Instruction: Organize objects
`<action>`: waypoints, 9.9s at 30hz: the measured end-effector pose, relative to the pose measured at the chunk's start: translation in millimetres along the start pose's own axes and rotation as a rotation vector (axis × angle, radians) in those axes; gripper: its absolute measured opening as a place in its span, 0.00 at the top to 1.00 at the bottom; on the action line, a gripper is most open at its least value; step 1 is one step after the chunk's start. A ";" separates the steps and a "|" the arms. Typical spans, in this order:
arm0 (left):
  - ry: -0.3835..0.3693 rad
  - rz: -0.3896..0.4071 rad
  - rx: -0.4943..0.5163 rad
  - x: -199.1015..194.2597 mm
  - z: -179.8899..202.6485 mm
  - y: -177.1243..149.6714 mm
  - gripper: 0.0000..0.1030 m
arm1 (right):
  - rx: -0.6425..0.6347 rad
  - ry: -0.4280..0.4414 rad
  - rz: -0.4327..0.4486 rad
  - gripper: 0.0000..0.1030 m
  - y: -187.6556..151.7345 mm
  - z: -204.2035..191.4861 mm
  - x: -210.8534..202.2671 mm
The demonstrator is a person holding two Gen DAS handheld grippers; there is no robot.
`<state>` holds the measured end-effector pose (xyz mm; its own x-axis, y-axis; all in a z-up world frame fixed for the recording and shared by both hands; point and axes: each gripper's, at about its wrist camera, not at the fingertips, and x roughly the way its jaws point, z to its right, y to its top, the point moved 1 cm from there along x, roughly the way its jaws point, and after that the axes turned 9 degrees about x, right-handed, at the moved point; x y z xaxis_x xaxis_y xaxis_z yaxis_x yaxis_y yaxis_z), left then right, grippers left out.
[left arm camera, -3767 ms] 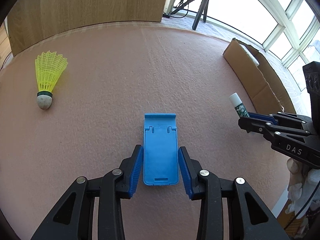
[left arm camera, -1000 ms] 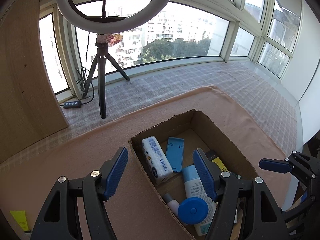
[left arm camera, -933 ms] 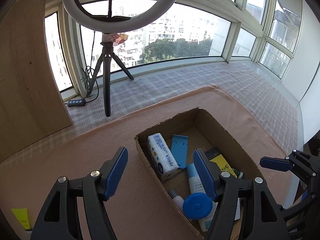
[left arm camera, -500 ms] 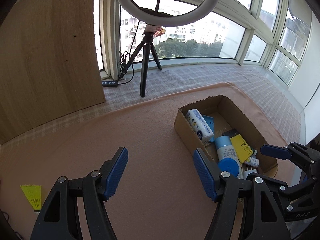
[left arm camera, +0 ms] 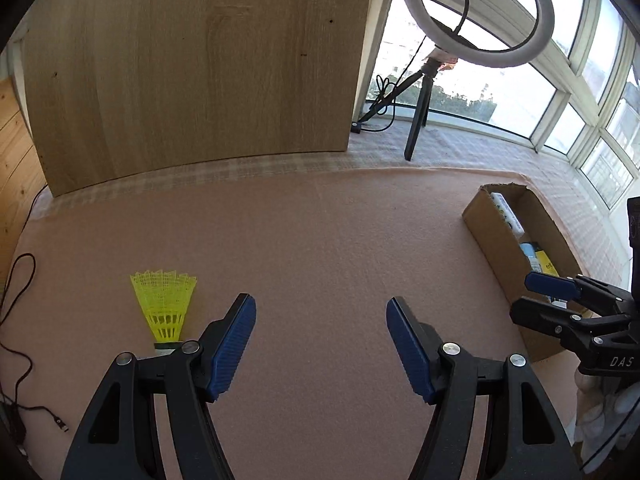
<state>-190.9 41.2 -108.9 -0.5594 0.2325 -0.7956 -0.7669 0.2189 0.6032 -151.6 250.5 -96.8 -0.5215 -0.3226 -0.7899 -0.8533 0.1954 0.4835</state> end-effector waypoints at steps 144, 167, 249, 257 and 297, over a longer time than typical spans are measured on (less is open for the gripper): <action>-0.282 0.033 0.302 84.2 292.0 102.8 0.37 | 0.250 -0.077 0.090 0.40 63.8 195.2 -78.1; -0.176 0.049 0.148 5.4 172.1 45.3 0.28 | 0.204 -0.096 0.136 0.39 16.2 106.8 -94.9; 0.171 0.017 -0.122 -126.4 -0.2 -97.0 0.17 | -0.059 -0.198 0.172 0.26 -80.0 -72.4 -72.2; 0.164 0.010 -0.112 -121.6 2.9 -95.8 0.17 | -0.050 -0.201 0.168 0.26 -80.3 -68.3 -71.1; 0.160 0.002 -0.105 -116.6 1.1 -95.4 0.17 | -0.041 -0.203 0.148 0.26 -81.8 -63.4 -64.5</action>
<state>-52.2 -5.7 -73.6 -0.5973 0.0771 -0.7983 -0.7898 0.1163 0.6022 -48.1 196.5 -61.5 -0.6343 -0.1003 -0.7666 -0.7687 0.1872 0.6116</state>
